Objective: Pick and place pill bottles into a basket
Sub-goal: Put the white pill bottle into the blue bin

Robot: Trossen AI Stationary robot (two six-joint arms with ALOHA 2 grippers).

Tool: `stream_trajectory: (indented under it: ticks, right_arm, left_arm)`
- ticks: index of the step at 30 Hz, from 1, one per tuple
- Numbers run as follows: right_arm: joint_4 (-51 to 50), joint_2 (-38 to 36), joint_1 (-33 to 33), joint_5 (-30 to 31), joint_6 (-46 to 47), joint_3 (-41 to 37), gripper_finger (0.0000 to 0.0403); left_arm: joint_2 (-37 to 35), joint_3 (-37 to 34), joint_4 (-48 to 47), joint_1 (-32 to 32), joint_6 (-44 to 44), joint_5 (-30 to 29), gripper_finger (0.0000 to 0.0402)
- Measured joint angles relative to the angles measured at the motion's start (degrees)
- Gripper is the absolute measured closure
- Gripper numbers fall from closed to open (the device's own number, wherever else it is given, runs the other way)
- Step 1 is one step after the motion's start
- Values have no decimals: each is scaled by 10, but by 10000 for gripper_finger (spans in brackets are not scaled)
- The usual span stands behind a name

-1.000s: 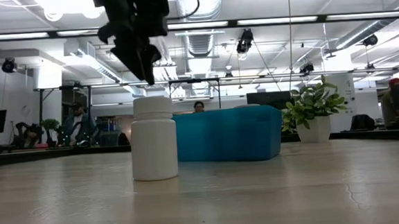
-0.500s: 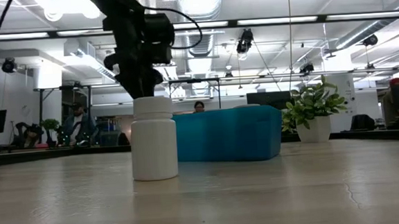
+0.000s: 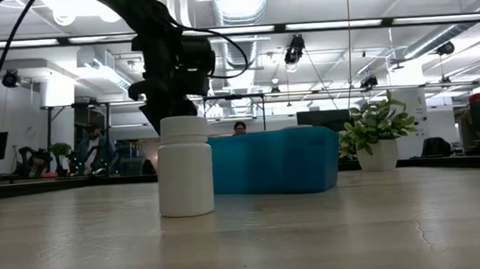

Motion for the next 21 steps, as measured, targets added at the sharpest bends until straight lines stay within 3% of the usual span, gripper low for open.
stream_trajectory:
  ticks: [11, 21]
  right_arm:
    - [1, 1, 0, 2, 0, 0, 329]
    - [14, 1, 0, 2, -6, 0, 325]
  left_arm:
    - [7, -4, 2, 2, -1, 2, 182]
    - [7, -65, 8, 2, -12, 7, 182]
